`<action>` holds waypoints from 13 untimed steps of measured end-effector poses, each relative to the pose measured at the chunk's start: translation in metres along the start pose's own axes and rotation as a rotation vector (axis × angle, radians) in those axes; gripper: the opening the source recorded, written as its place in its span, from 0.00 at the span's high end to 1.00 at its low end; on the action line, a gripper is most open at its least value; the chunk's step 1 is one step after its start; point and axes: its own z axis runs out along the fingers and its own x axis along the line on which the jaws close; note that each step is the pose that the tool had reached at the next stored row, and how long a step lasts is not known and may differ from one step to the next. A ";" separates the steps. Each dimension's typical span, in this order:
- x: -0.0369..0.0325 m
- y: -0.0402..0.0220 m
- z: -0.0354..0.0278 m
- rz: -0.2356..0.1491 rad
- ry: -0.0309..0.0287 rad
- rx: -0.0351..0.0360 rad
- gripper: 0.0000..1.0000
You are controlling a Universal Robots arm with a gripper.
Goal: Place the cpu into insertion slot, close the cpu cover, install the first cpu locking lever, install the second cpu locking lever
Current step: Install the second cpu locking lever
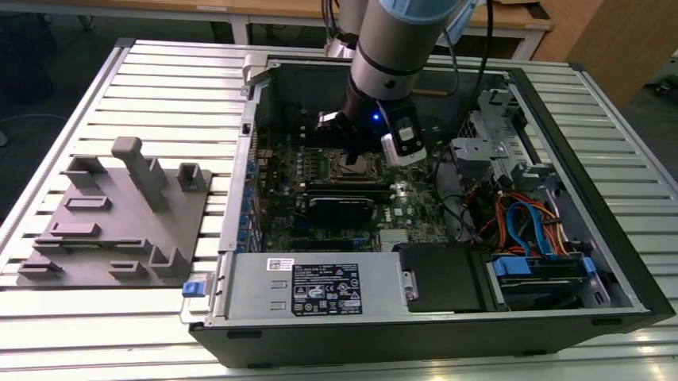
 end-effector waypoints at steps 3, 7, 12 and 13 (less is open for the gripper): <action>0.0003 0.0005 -0.0031 -0.009 0.0046 0.0238 0.90; 0.0004 0.0000 -0.0045 -0.019 0.0062 0.0258 0.90; 0.0013 -0.0035 -0.0047 -0.027 0.0075 0.0271 0.90; 0.0023 -0.0042 -0.0046 -0.028 0.0077 0.0272 0.90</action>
